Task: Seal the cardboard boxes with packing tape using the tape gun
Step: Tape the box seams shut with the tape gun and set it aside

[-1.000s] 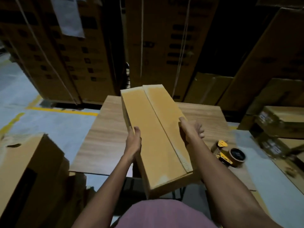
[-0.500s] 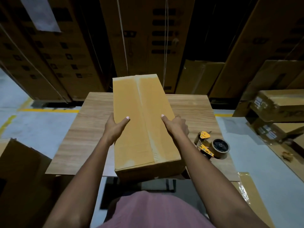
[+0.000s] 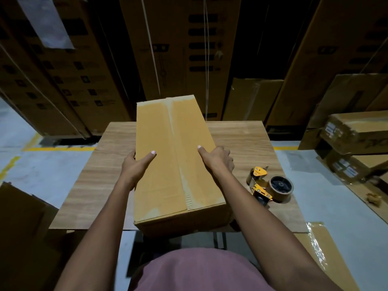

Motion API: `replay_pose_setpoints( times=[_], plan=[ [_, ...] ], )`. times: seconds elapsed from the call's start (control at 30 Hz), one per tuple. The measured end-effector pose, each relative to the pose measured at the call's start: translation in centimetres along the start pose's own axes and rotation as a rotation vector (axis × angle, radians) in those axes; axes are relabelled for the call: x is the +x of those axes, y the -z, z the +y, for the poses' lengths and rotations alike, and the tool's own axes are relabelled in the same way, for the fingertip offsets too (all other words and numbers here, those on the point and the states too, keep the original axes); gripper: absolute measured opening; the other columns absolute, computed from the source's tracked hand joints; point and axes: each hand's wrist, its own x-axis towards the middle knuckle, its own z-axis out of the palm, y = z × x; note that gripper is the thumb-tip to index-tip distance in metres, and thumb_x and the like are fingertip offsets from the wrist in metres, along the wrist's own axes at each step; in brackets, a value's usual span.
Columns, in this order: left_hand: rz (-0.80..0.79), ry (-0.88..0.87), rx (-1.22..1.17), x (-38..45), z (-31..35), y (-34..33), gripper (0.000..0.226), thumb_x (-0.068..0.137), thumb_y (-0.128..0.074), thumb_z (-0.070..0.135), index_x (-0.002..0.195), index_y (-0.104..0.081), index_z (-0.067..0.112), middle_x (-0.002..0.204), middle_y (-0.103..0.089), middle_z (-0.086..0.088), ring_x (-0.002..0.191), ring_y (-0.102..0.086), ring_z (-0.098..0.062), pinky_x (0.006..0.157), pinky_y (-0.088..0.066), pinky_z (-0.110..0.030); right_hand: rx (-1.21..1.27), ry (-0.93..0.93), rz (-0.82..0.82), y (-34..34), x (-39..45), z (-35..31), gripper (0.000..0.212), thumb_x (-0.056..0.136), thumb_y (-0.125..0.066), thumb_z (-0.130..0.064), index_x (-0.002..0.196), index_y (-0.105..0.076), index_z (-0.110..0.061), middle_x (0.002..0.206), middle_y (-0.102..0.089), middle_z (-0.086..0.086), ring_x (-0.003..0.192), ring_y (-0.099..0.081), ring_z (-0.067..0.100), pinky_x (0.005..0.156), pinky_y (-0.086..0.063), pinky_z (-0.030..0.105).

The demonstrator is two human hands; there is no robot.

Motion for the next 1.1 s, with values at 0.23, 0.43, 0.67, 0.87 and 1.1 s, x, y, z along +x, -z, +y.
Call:
replay_pose_setpoints(
  times=[0.23, 0.43, 0.67, 0.87, 1.1],
  plan=[
    [0.042, 0.038, -0.045, -0.5, -0.7, -0.6, 0.064, 0.074, -0.085, 0.048, 0.128, -0.065, 0.020, 0.116, -0.073, 0.003, 0.104, -0.072, -0.018, 0.097, -0.057, -0.048, -0.058, 0.038, 0.024, 0.3, -0.4, 0.7, 0.083, 0.092, -0.050, -0.075, 0.143, -0.050, -0.008, 0.143, -0.051, 0.017, 0.128, -0.051, 0.041, 0.095, -0.042, 0.044],
    [0.057, 0.046, -0.025, -2.4, -1.0, -1.0, 0.067, 0.069, -0.084, 0.055, 0.126, -0.065, 0.024, 0.117, -0.073, 0.009, 0.106, -0.070, -0.010, 0.099, -0.055, -0.040, -0.072, 0.013, -0.029, 1.1, -0.2, 1.3, 0.083, 0.092, -0.051, -0.074, 0.145, -0.047, -0.010, 0.147, -0.048, 0.017, 0.131, -0.049, 0.042, 0.099, -0.041, 0.046],
    [0.086, 0.058, 0.029, -3.1, -1.0, 0.3, 0.061, 0.072, -0.082, 0.051, 0.124, -0.065, 0.024, 0.113, -0.074, 0.008, 0.103, -0.071, -0.011, 0.097, -0.056, -0.042, -0.080, -0.003, -0.066, 0.6, -1.6, 1.0, 0.084, 0.093, -0.050, -0.074, 0.147, -0.044, -0.010, 0.148, -0.046, 0.018, 0.132, -0.048, 0.043, 0.099, -0.041, 0.046],
    [0.084, 0.083, 0.138, -2.9, 0.6, 0.0, 0.071, 0.076, -0.074, 0.057, 0.134, -0.053, 0.021, 0.124, -0.066, 0.005, 0.110, -0.065, -0.018, 0.093, -0.053, -0.039, -0.102, -0.008, -0.022, 0.8, -2.3, 0.7, 0.083, 0.093, -0.048, -0.075, 0.144, -0.048, -0.010, 0.144, -0.050, 0.018, 0.130, -0.050, 0.042, 0.096, -0.041, 0.045],
    [0.037, 0.068, 0.256, -2.1, 0.5, 1.3, 0.076, 0.080, -0.066, 0.064, 0.138, -0.046, 0.019, 0.133, -0.062, -0.002, 0.118, -0.060, -0.027, 0.102, -0.049, -0.047, -0.193, -0.056, 0.077, -1.1, -3.5, -0.3, 0.079, 0.094, -0.044, -0.076, 0.142, -0.049, -0.013, 0.140, -0.052, 0.018, 0.129, -0.049, 0.043, 0.098, -0.041, 0.047]
  ],
)
